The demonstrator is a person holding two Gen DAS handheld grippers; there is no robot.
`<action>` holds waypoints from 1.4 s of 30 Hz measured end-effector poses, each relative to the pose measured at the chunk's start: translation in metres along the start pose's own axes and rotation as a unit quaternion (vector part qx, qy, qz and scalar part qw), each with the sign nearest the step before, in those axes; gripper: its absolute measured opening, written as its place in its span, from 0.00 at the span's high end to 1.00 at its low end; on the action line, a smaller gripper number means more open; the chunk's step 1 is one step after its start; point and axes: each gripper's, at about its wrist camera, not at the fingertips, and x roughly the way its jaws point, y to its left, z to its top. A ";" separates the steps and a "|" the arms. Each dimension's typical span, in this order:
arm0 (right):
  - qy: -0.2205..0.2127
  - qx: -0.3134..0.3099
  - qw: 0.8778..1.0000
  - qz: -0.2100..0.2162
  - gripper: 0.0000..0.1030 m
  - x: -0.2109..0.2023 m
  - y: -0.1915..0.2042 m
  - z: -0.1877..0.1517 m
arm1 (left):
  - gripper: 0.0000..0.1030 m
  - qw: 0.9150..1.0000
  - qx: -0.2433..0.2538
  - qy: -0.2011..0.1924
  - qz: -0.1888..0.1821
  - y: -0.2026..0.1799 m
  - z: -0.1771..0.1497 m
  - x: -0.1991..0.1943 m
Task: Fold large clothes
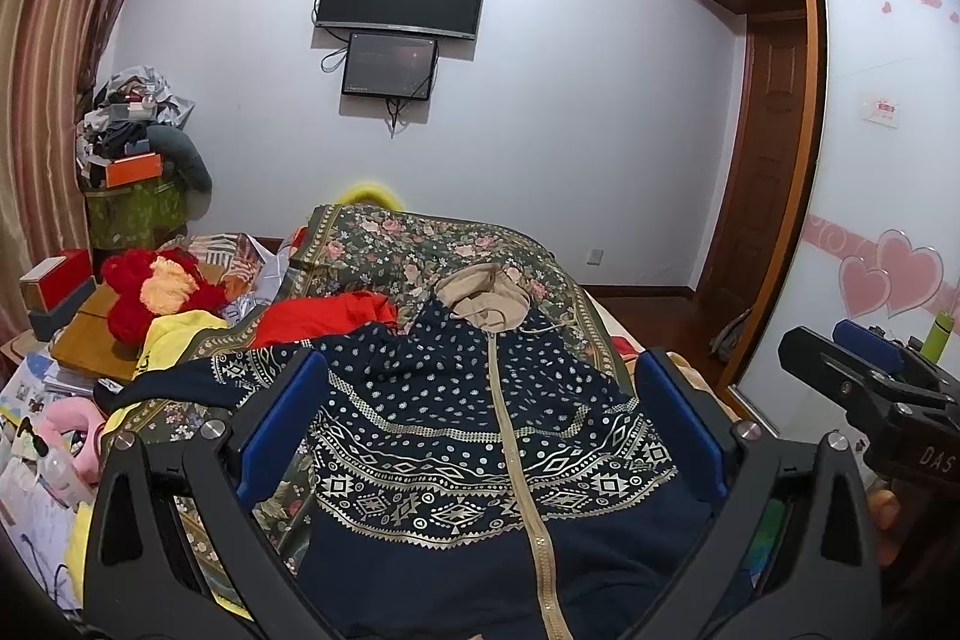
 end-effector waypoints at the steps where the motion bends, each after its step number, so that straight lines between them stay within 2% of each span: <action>1: 0.000 0.000 1.000 0.000 0.00 0.000 0.000 0.000 | 0.00 1.000 -0.001 0.000 0.000 0.001 0.000 0.000; 16: 0.018 0.005 1.000 0.000 0.00 0.011 0.000 -0.002 | 0.00 1.000 -0.004 0.010 0.012 0.005 -0.001 0.011; 26: 0.050 0.007 0.999 -0.001 0.00 0.038 -0.001 -0.003 | 0.00 0.999 -0.016 0.029 0.035 0.029 -0.002 0.038; 32: 0.090 0.012 0.996 -0.002 0.00 0.068 -0.006 -0.007 | 0.00 0.996 -0.026 0.052 0.067 0.056 -0.004 0.068; 36: 0.128 0.018 0.992 -0.008 0.00 0.095 -0.011 -0.014 | 0.00 0.992 -0.020 0.065 0.102 0.083 -0.006 0.091; 42: 0.196 0.036 0.979 -0.035 0.00 0.143 -0.024 -0.031 | 0.00 0.981 -0.045 0.090 0.167 0.147 -0.010 0.126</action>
